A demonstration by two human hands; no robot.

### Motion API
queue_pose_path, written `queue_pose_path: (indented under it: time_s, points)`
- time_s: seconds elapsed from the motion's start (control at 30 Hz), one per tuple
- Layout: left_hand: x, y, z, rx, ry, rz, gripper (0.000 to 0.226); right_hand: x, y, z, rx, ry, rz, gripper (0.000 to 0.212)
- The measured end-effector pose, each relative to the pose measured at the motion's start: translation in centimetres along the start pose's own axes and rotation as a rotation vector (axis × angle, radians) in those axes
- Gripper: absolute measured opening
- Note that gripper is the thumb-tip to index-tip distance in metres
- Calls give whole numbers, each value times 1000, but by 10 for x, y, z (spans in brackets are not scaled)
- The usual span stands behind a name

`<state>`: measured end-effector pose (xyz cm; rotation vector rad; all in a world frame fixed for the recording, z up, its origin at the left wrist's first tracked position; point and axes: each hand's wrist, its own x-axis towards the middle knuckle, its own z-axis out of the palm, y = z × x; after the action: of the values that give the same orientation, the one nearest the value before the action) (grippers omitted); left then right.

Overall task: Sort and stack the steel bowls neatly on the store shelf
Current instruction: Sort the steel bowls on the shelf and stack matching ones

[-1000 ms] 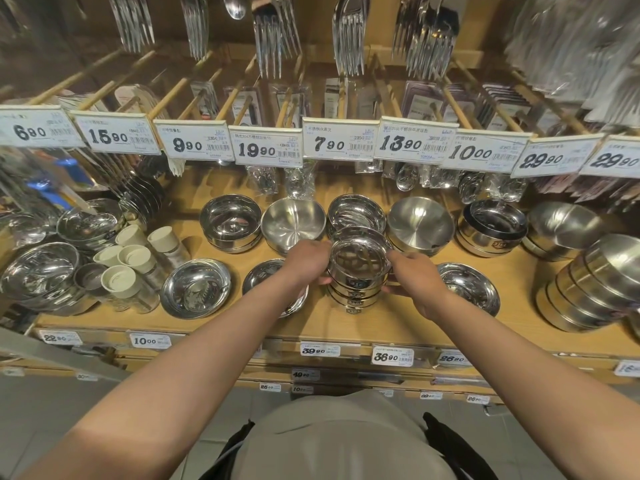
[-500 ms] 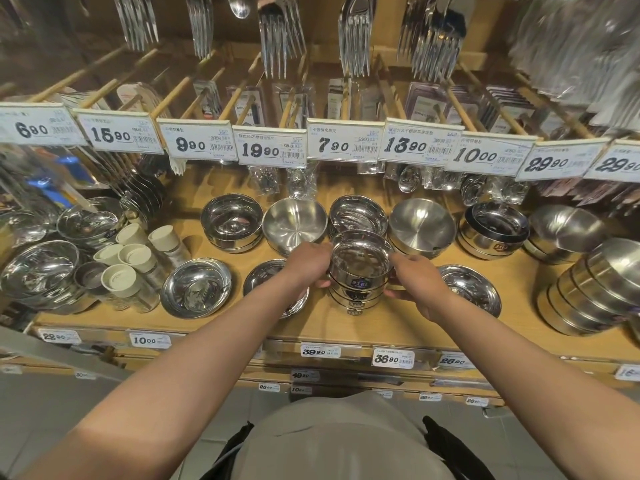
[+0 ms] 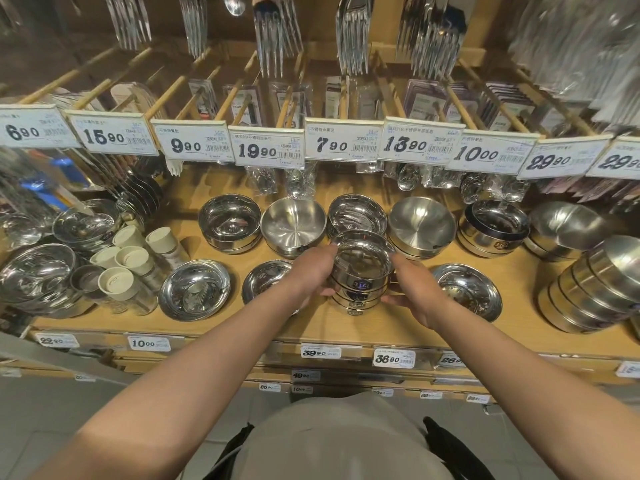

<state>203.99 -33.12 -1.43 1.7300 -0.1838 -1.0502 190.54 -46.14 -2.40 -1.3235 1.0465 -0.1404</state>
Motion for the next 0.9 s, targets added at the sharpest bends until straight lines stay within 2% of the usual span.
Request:
queue_pose_path:
  time_s: [0.67,0.77,0.9]
  points:
    - [7,-6,-4,52,-6,35,38,5,2,-4,-23,-10,12,34]
    - [5,-3,-6,185,40,81,39,4,-2,-5,-83,22,-16,27]
    - [4,5,-9,345,154,203,24,7,-7,-11,-173,88,-138,22]
